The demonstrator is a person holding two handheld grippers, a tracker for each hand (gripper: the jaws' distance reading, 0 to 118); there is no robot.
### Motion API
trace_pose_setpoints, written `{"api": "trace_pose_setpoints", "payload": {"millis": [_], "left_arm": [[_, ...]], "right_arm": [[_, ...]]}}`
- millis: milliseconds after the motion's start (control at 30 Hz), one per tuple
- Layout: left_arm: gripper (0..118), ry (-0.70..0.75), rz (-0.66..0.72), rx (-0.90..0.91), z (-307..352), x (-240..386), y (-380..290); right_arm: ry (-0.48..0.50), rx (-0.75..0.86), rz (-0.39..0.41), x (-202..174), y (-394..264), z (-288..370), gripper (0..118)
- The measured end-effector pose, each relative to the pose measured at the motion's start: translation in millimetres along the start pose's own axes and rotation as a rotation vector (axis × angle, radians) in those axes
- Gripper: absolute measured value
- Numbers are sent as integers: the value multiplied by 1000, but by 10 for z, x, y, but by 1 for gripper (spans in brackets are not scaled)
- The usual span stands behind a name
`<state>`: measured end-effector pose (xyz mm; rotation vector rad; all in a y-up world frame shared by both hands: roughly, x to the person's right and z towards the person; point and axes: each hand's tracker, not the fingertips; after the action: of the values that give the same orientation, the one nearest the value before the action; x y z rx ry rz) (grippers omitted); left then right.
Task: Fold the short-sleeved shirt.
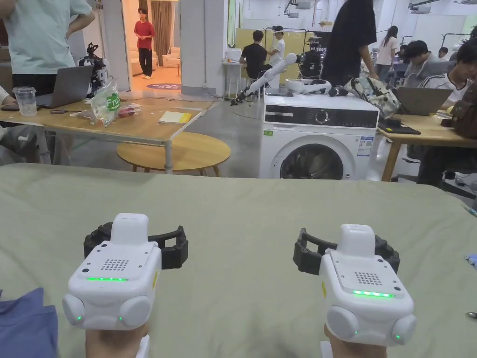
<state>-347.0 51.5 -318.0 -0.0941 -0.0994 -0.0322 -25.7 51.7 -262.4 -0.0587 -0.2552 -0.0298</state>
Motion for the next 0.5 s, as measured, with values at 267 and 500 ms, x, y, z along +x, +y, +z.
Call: {"api": "trace_pose_setpoints", "payload": {"millis": [267, 500], "left_arm": [[118, 5, 3, -13, 3, -22, 7], [118, -2, -17, -6, 19, -15, 19]], "right_arm": [[9, 12, 65, -29, 8, 4, 118], [21, 4, 70, -43, -10, 21, 118]]}}
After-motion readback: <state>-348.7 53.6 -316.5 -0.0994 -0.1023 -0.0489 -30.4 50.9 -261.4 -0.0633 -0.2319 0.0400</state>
